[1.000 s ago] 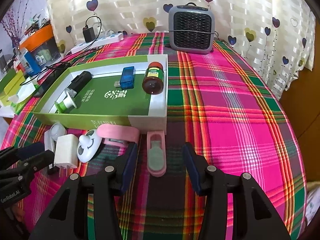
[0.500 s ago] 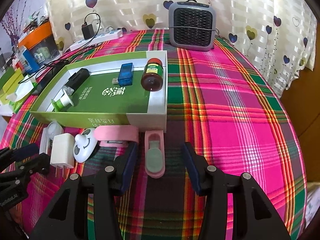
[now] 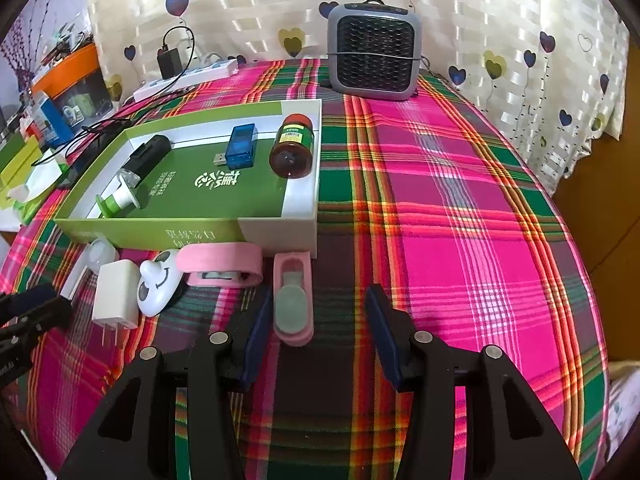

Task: Organize rigid objects
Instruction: 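Close the left tool on the silver bar while the right tool closes on the pink clip, then carry the silver bar and pink clip over the white box with both tools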

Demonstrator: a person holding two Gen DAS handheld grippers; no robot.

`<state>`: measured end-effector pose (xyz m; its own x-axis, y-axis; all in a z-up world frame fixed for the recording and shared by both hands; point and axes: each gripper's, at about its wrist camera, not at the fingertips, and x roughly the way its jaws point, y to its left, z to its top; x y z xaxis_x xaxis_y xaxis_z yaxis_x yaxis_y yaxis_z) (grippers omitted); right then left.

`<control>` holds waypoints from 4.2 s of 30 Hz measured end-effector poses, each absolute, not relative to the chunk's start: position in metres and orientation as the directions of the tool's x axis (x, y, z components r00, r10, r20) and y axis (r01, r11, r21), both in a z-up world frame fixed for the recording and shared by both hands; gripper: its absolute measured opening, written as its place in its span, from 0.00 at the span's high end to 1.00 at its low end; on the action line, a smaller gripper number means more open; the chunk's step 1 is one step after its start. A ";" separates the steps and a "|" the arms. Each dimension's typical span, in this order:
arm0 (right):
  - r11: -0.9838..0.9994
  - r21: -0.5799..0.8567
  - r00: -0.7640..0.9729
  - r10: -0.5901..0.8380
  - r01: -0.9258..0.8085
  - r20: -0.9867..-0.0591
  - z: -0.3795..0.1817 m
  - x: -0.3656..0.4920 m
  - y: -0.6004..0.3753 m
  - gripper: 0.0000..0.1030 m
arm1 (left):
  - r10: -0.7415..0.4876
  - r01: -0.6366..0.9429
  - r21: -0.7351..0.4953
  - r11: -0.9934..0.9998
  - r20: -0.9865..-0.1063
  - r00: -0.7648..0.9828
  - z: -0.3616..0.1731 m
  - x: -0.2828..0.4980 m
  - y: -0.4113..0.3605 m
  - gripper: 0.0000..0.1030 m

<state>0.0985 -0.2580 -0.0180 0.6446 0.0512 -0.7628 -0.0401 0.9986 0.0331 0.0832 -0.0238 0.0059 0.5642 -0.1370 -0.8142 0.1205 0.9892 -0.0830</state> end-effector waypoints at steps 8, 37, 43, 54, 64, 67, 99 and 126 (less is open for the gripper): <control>0.999 0.022 0.643 0.039 -0.035 -0.765 -0.018 0.099 -0.258 0.53 | -0.148 0.145 -0.079 0.986 -0.810 0.568 0.006 0.095 -0.024 0.55; 0.999 0.024 0.646 0.037 -0.029 -0.763 -0.017 0.101 -0.260 0.64 | -0.145 0.150 -0.067 0.986 -0.786 0.601 0.004 0.103 -0.017 0.76; 0.999 0.023 0.648 0.037 -0.029 -0.760 -0.017 0.101 -0.260 0.75 | -0.155 0.149 -0.080 0.986 -0.784 0.601 0.004 0.103 -0.015 0.77; 0.999 0.025 0.650 0.036 -0.026 -0.759 -0.017 0.100 -0.261 0.82 | -0.155 0.148 -0.081 0.986 -0.784 0.601 0.004 0.102 -0.015 0.77; 0.999 0.026 0.650 0.036 -0.025 -0.759 -0.017 0.100 -0.261 0.82 | -0.155 0.148 -0.081 0.986 -0.784 0.602 0.004 0.102 -0.014 0.77; 0.999 0.026 0.650 0.036 -0.025 -0.759 -0.017 0.100 -0.261 0.82 | -0.155 0.148 -0.082 0.986 -0.784 0.602 0.004 0.102 -0.014 0.77; 0.997 0.076 0.668 0.072 -0.023 -0.740 -0.012 0.088 -0.260 0.82 | -0.171 0.156 -0.094 0.983 -0.772 0.612 0.010 0.096 -0.016 0.79; 0.989 0.113 0.724 0.145 -0.093 -0.674 0.034 0.093 -0.243 0.82 | -0.202 0.197 -0.092 0.976 -0.718 0.666 0.052 0.098 -0.019 0.79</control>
